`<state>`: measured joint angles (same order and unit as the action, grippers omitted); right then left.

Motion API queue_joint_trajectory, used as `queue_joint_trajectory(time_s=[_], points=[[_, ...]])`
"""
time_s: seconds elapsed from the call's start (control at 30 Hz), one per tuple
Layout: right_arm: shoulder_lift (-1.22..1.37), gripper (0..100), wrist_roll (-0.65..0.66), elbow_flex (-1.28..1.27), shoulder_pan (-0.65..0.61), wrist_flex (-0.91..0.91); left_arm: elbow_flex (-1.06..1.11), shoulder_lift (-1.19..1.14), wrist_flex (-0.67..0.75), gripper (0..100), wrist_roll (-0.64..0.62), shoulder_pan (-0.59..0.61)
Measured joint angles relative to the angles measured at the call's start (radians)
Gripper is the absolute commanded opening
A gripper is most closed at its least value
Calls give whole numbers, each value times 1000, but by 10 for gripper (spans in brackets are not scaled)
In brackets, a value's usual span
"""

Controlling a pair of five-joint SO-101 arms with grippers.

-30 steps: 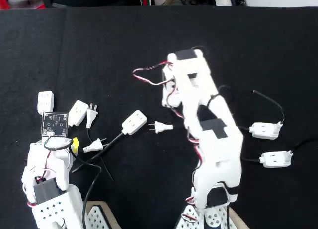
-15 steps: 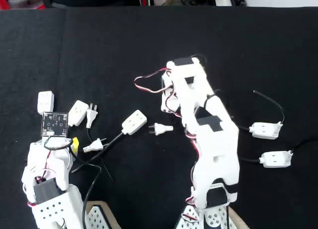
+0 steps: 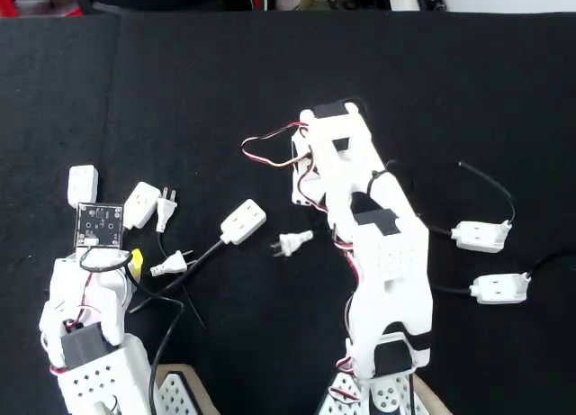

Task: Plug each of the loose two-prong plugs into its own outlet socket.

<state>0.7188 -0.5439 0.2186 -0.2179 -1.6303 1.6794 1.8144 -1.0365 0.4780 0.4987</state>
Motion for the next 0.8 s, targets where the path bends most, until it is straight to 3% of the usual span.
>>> queue_joint_trajectory(time_s=[0.23, 0.5, 0.7, 0.8], points=[[21, 11, 127, 46, 2, -38, 0, 0, 0, 282, 32, 0], [51, 18, 394, 288, -5, -80, 0, 0, 0, 282, 35, 0], [115, 214, 465, 358, -3, -94, 0, 0, 0, 282, 35, 0], [129, 247, 500, 358, -6, -94, 0, 0, 0, 282, 35, 0]])
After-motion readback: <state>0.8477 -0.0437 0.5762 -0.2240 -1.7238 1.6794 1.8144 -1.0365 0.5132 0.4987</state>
